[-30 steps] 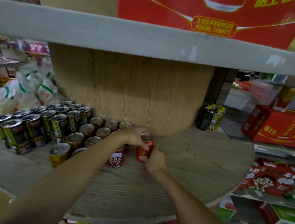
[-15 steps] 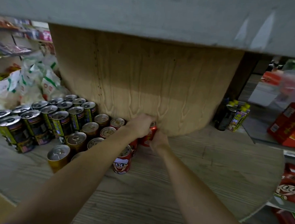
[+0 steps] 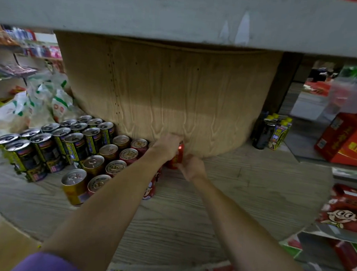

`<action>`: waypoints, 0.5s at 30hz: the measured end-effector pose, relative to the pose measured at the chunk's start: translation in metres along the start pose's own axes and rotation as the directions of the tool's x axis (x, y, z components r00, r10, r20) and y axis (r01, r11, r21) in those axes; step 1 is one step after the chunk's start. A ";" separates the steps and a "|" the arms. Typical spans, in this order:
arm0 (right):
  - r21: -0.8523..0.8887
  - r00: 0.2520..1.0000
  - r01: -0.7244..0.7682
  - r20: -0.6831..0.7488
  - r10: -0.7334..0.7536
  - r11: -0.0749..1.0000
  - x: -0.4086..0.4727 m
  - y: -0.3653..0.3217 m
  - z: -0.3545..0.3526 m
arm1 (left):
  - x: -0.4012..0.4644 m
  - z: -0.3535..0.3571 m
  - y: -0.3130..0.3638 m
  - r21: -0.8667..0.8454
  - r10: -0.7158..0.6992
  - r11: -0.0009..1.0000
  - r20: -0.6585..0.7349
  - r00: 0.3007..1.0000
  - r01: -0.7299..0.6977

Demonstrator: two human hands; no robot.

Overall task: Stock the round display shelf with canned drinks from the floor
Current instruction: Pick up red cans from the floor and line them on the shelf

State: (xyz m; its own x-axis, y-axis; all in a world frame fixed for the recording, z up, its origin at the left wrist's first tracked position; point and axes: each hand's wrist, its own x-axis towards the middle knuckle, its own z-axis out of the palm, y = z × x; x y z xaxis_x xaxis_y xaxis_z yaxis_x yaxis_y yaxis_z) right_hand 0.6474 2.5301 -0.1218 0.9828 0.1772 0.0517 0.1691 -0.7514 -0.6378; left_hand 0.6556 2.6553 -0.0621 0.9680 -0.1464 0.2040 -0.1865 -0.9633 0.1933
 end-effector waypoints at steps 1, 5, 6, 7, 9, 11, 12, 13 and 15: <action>0.017 1.000 0.018 -0.006 -0.018 1.000 -0.007 0.004 -0.003 | -0.002 -0.002 0.001 -0.023 -0.027 0.999 0.008 1.000 0.027; 0.087 1.000 0.006 -0.026 -0.004 0.996 -0.031 0.028 -0.019 | -0.009 -0.012 0.011 -0.157 -0.107 0.982 -0.013 0.994 0.103; 0.096 1.000 -0.009 -0.024 0.011 0.995 -0.038 0.034 -0.026 | -0.010 -0.012 0.016 -0.176 -0.117 0.979 -0.056 0.991 0.106; 0.108 0.999 -0.028 -0.026 0.031 0.994 -0.044 0.041 -0.034 | -0.013 -0.012 0.027 -0.167 -0.122 0.980 -0.099 0.988 0.104; 0.111 0.998 -0.041 -0.042 0.046 0.993 -0.057 0.059 -0.051 | -0.019 -0.006 0.051 -0.157 -0.094 0.985 -0.136 0.986 0.072; 0.092 0.997 -0.039 -0.059 0.045 0.995 -0.072 0.082 -0.072 | -0.024 0.005 0.080 -0.237 -0.045 0.971 -0.075 0.996 0.026; 0.092 0.996 -0.048 -0.075 0.055 0.995 -0.081 0.094 -0.084 | -0.025 0.015 0.094 -0.271 -0.016 0.963 -0.038 0.999 0.005; 0.100 0.992 -0.064 -0.099 0.074 0.993 -0.091 0.107 -0.097 | -0.029 0.021 0.111 -0.305 0.000 0.952 -0.005 1.000 -0.002; 0.116 0.983 -0.092 -0.150 0.109 0.989 -0.115 0.135 -0.125 | -0.037 0.036 0.148 -0.381 0.048 0.925 0.074 0.996 -0.016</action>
State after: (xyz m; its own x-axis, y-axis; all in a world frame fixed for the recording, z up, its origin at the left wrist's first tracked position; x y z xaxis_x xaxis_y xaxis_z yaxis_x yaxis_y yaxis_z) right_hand 0.5666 2.3292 -0.1177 0.9954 -0.0033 0.0962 0.0678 -0.6857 -0.7247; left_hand 0.5979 2.5098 -0.0759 0.9677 -0.2089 0.1412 -0.2522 -0.8024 0.5409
